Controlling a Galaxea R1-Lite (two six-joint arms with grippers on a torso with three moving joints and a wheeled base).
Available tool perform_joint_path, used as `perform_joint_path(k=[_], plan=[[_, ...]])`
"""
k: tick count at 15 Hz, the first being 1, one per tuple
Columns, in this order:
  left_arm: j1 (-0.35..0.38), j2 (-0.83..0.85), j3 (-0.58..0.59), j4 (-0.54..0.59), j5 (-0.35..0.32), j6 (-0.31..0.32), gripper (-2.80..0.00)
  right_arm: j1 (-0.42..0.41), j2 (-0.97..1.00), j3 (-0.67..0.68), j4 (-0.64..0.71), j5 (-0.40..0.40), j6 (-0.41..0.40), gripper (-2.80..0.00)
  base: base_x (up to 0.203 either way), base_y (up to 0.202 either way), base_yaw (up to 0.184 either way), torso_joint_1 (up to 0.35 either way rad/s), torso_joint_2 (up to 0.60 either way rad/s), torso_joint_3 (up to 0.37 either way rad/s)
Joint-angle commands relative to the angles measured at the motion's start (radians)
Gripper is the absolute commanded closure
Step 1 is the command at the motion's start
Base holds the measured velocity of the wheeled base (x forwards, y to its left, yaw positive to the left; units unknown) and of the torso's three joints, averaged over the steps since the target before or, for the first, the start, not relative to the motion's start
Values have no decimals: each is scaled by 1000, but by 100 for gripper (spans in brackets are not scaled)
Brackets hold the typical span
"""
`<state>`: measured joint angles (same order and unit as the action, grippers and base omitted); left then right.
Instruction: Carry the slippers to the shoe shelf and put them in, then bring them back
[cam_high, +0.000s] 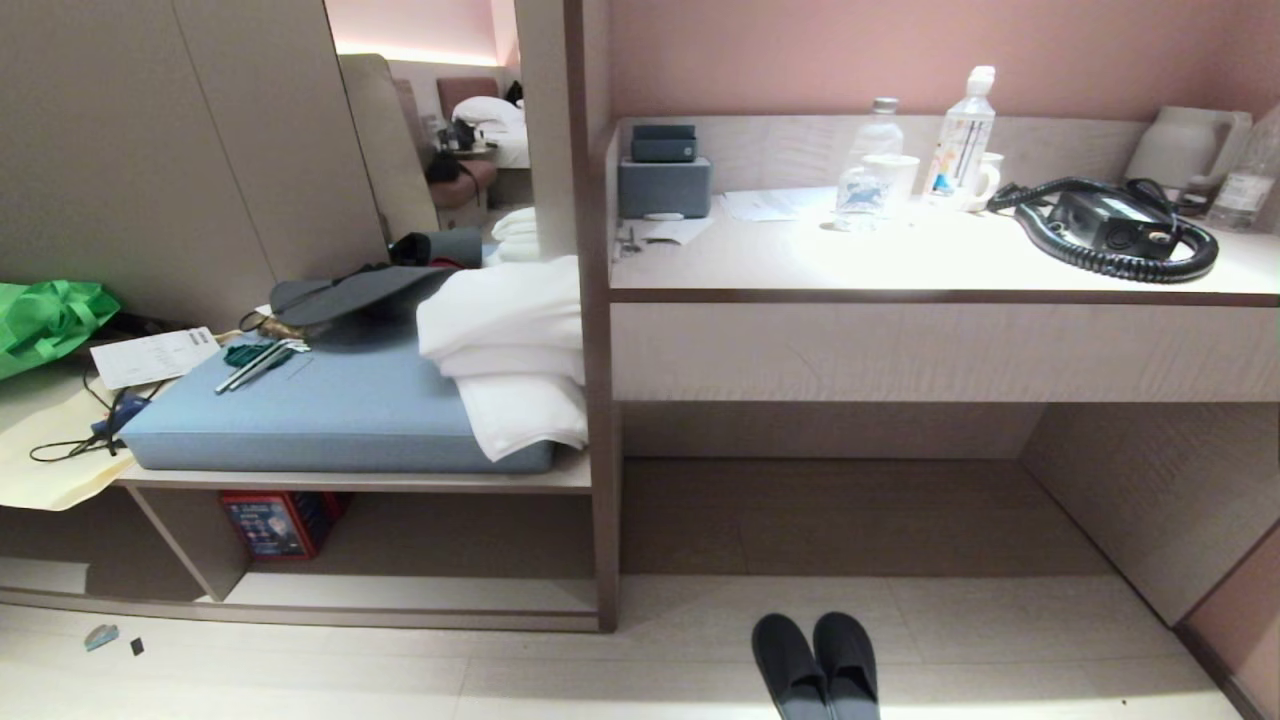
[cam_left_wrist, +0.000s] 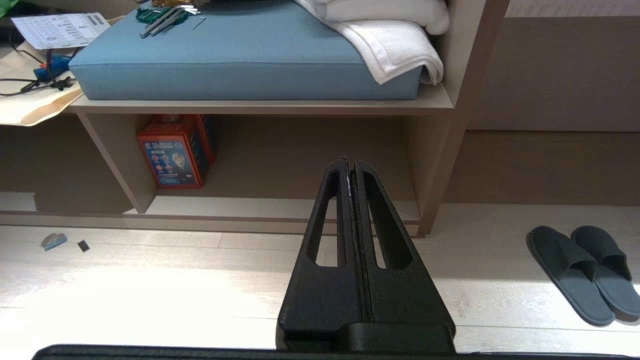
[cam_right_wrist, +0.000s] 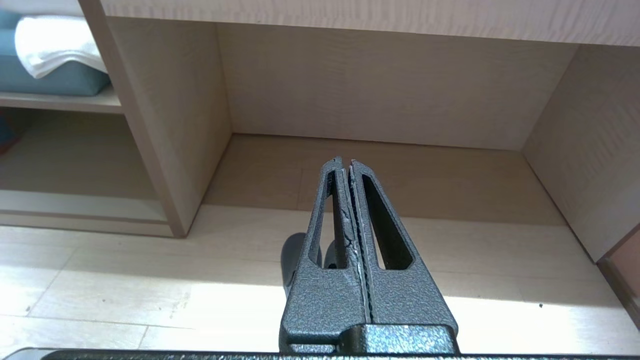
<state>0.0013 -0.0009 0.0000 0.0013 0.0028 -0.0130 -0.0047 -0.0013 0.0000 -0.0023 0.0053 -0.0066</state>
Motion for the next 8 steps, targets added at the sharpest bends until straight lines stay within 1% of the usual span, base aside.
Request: perform_joint_path(k=[1,3,4,5,8], plan=[[0,1,0,0,0,-1,0,0,0,0,-1,1,-1,0,0,0,0,0,0,0],[0,1,0,0,0,-1,0,0,0,0,-1,1,-1,0,0,0,0,0,0,0],[0,1,0,0,0,-1,0,0,0,0,-1,1,-1,0,4,91,-6,-1,-1,7],[0,1,0,-1,0,-1,0,0,0,0,-1,1,0,0,2,139,1,1,6,2],[0,1,0,0,0,-1,0,0,0,0,-1,1,2,0,0,196,-2,1,2,6]])
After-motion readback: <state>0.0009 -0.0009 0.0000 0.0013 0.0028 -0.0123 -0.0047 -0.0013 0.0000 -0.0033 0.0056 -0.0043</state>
